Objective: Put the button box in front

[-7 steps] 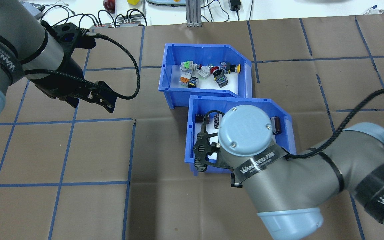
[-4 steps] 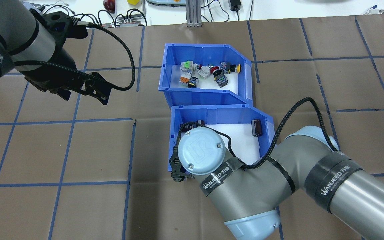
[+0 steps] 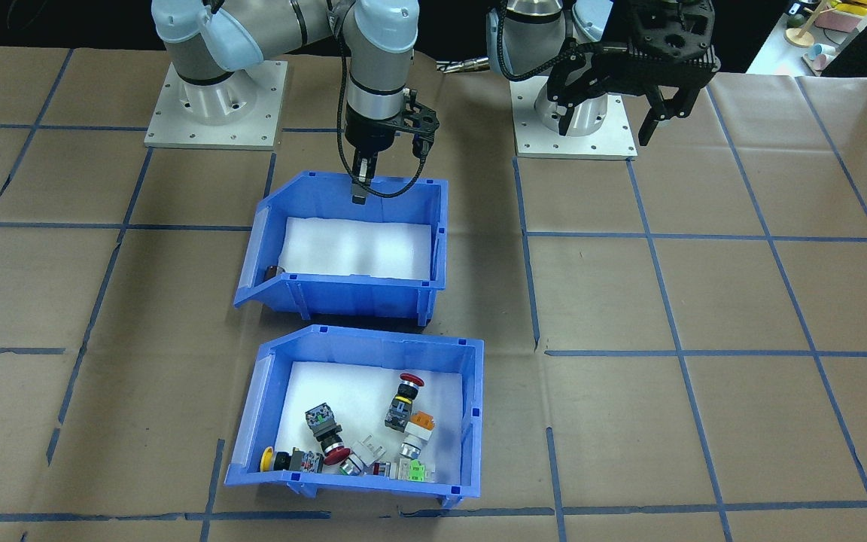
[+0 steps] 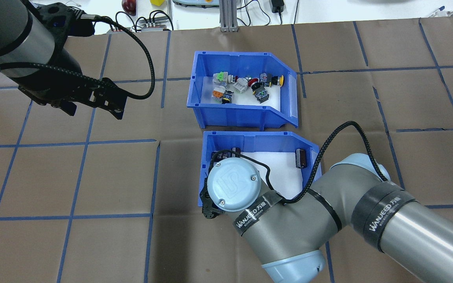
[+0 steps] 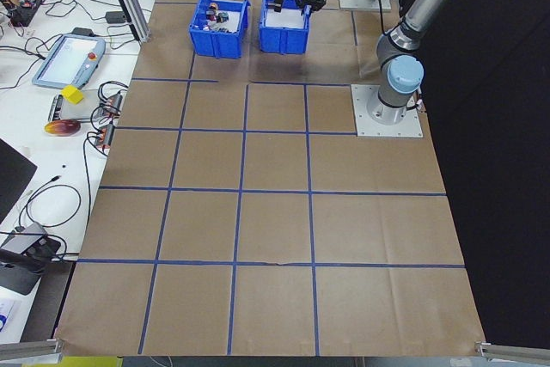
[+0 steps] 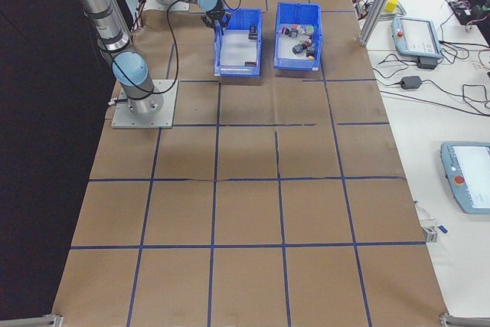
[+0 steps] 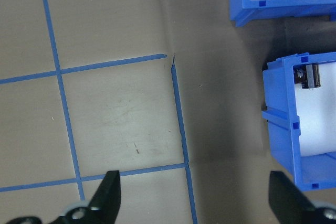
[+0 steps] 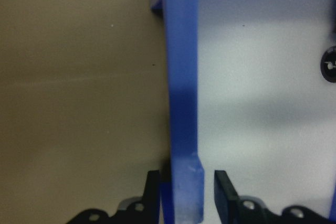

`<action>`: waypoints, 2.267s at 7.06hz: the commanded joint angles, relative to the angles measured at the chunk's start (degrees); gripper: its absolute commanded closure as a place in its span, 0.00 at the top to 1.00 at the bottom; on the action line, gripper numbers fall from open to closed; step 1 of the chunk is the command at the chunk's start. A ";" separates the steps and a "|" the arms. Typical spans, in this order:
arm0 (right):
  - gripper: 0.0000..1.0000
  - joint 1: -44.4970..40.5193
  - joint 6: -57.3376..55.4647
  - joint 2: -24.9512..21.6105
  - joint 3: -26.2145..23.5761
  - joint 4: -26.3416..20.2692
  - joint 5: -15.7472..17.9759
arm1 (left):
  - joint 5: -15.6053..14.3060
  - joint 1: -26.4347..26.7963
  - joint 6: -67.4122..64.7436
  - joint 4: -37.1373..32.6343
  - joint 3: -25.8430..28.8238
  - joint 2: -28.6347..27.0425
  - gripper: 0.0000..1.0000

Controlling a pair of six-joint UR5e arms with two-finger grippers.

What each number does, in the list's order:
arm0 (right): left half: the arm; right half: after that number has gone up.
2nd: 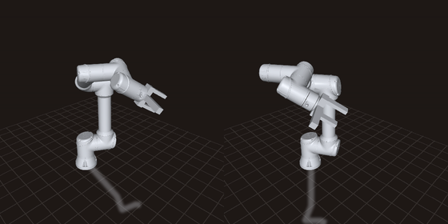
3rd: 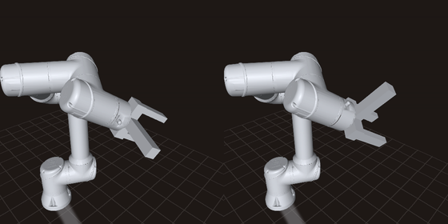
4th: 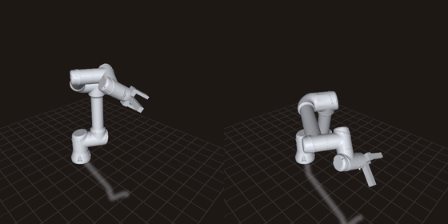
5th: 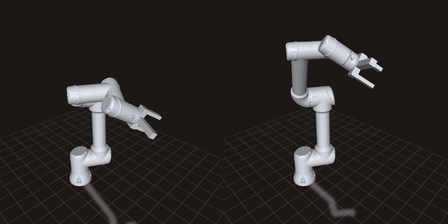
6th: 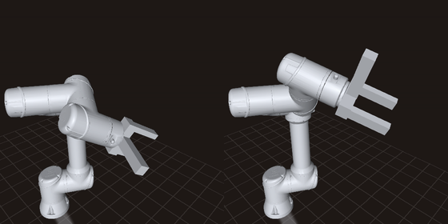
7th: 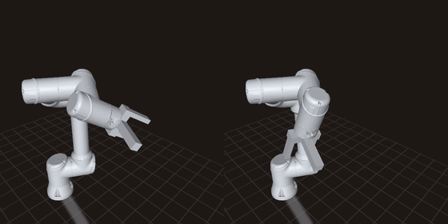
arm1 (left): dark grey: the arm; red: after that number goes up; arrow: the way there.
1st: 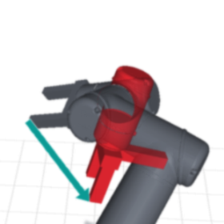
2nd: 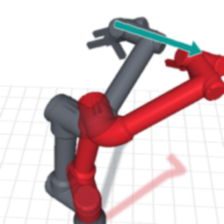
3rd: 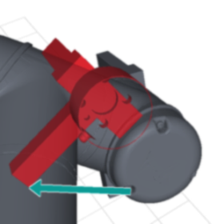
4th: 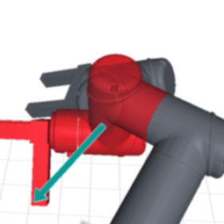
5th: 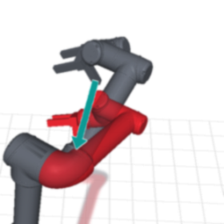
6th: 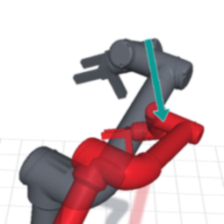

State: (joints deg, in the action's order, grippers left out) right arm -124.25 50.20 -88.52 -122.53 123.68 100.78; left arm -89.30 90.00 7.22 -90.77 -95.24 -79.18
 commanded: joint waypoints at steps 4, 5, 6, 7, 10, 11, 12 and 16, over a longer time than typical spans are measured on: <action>1.00 15.05 0.95 -9.45 1.85 -3.09 -0.67 | -0.17 -0.18 -1.68 0.07 -1.44 0.26 0.99; 1.00 18.22 0.95 -11.13 2.20 -2.84 -0.58 | -0.17 -0.18 -1.69 -0.20 -1.52 0.35 0.99; 1.00 22.69 0.86 -11.84 3.94 -3.01 -0.76 | 0.26 -0.18 -2.73 -0.29 -1.53 -0.18 0.99; 1.00 26.56 0.17 -11.93 7.18 -5.44 -1.19 | -0.26 -0.26 -3.44 0.15 -1.61 0.25 0.99; 1.00 33.35 -23.48 -11.24 15.81 -18.44 -3.66 | -0.26 -0.27 -3.53 -0.38 -1.61 -0.36 0.99; 1.00 34.32 -34.36 -11.06 17.48 -20.91 -3.66 | -0.26 -0.27 -3.53 -0.46 -1.61 -0.36 0.99; 1.00 34.51 -41.52 -9.93 19.06 -21.20 -3.66 | -0.26 -0.27 -3.53 -0.46 -1.79 -0.36 0.99; 1.00 35.04 -53.35 -0.45 27.85 -34.52 -7.88 | -0.26 -0.27 -3.53 0.15 -1.88 -1.15 0.99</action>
State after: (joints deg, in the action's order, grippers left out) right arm -89.27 -0.46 -92.36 -97.48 93.33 93.26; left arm -89.56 89.74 3.69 -90.78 -97.11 -80.23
